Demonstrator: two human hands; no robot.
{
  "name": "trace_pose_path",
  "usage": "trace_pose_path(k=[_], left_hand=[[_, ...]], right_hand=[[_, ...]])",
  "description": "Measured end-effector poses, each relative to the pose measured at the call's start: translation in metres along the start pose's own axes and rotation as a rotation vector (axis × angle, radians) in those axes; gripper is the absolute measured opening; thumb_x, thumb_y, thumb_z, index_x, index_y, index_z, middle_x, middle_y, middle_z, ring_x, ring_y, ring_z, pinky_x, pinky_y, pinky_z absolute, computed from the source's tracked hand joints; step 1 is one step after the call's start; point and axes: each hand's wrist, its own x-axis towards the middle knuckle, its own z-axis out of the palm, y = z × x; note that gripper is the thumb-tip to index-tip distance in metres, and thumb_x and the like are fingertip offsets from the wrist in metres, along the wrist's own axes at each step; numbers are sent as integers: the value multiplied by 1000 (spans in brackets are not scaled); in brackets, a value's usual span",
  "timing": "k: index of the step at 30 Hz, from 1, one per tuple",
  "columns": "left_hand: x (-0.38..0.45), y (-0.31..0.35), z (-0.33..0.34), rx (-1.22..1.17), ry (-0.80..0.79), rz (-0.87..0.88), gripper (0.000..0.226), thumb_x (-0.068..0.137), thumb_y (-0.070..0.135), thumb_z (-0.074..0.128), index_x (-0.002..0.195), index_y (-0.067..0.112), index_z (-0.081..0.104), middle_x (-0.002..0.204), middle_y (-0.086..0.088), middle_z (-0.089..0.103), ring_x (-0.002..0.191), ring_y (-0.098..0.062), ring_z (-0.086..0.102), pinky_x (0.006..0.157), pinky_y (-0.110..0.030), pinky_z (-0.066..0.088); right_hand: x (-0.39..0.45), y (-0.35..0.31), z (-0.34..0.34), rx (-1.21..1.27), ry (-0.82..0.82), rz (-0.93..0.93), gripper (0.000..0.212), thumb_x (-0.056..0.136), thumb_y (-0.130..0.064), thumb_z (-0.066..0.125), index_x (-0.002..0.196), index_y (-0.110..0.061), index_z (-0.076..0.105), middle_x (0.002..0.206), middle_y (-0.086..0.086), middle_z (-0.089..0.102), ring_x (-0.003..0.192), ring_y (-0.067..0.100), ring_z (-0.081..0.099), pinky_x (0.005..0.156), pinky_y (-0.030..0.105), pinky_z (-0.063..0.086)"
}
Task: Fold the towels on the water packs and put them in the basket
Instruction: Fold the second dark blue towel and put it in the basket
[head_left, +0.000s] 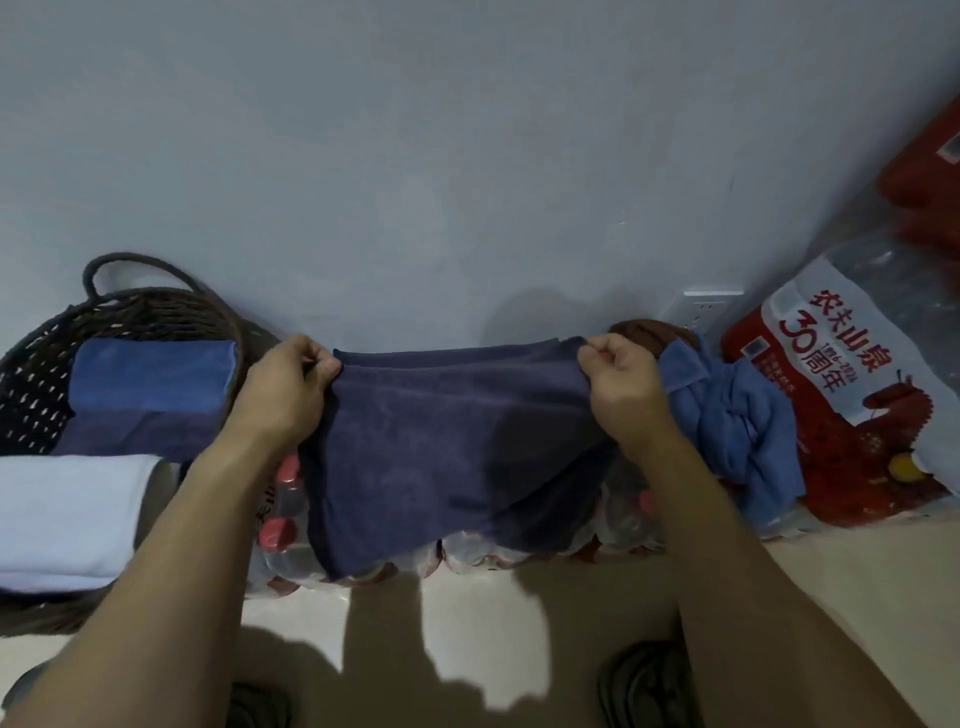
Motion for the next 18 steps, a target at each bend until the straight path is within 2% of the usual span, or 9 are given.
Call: trace_pose_path(k=[3,6,11,15,18], left_hand=[[25,3,8,53,19,15,14,92,29,64,88,16,60,87,-5,64,84,-21,56,77,-29,40],[42,7,17,86,-18,7,17,92,31,65,89,15,60,88,-6,64,84,-22,58,76,-30,41],[51,-3,33,182,-85,-34,18,92,28,64,97,11,62,104,-15,70,99,-33,63,80,-33,45],[48,-14,39,162,-46,-51,26,91,33,65,105,11,58,103,-15,71,104,-34,62,84,-36,47],[49,-17,41,191,-15,-33,29,91,37,64,107,13,62,103,-15,72,104,-34,63,84,-36,48]], right_hand=[[23,16,4,-153,30,3,14,99,-16,50,86,-12,52,70,-1,51,72,20,49,65,29,33],[39,23,13,-241,-6,20,12,101,-20,44,91,-13,44,78,0,50,76,22,47,62,26,25],[43,36,24,-326,-140,33,15,101,-24,47,97,-12,53,91,10,63,84,26,58,69,30,42],[38,49,29,-321,-33,43,13,99,-27,53,94,-15,53,83,0,61,83,23,62,64,26,37],[43,47,31,-364,-66,64,33,94,-36,61,115,-13,51,92,0,63,85,19,62,69,23,41]])
